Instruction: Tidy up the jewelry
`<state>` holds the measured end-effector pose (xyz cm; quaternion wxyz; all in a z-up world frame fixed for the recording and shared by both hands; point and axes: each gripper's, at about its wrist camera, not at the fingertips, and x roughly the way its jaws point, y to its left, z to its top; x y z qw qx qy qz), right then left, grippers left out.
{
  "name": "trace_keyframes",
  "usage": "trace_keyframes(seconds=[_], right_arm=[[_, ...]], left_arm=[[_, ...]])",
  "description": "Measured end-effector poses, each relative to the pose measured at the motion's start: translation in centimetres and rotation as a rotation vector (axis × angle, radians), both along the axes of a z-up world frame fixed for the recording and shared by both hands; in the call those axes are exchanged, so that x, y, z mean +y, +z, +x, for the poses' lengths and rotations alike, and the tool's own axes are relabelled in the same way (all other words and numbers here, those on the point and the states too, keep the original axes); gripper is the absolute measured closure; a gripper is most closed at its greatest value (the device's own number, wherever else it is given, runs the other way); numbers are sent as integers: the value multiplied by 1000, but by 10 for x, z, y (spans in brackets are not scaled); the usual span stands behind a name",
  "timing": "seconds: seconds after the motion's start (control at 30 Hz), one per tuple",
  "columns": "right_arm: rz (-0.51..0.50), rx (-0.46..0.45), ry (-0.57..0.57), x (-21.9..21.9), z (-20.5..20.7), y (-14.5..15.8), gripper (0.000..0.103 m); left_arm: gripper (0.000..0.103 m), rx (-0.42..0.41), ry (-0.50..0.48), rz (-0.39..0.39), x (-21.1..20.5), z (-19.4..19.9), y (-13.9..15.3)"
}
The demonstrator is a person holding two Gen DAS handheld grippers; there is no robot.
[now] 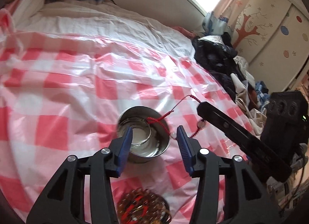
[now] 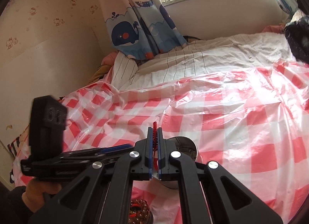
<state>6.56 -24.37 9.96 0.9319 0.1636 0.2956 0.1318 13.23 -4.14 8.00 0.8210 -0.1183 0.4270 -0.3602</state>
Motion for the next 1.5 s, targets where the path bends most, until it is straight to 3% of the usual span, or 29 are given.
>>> trace_keyframes(seconds=[0.1, 0.17, 0.2, 0.33, 0.43, 0.53, 0.63, 0.97, 1.23, 1.27, 1.37, 1.5], right_arm=[[-65, 85, -59, -3, 11, -21, 95], [-63, 118, -95, -12, 5, -30, 57], [-63, 119, -109, -16, -3, -30, 56], [-87, 110, -122, -23, -53, -29, 56], [-82, 150, -145, -29, -82, -47, 56], [2, 195, -153, -38, -89, -59, 56], [-27, 165, -145, -32, -86, -53, 55], [-55, 170, -109, -16, -82, -57, 48], [-63, 174, -98, -11, -81, -58, 47], [-64, 175, -97, -11, -81, -58, 46], [-68, 177, -98, -10, -81, -59, 40], [-73, 174, -94, -9, -81, -59, 39]], left_arm=[[55, -10, 25, 69, 15, -17, -4], [51, -17, 25, 117, 21, -34, -11], [50, -20, 22, 133, 23, -43, -15], [48, -42, -18, 214, 22, -79, -31], [48, -87, -70, 280, 11, -101, -37], [46, -172, -121, 374, -6, -116, -35], [45, -204, -126, 427, -9, -121, -36], [45, -151, -119, 425, -1, -111, -43], [49, -163, -142, 460, -7, -114, -48], [55, -163, -142, 462, -7, -113, -48], [95, -141, -165, 490, -7, -110, -52], [96, -152, -179, 489, -6, -112, -48]])
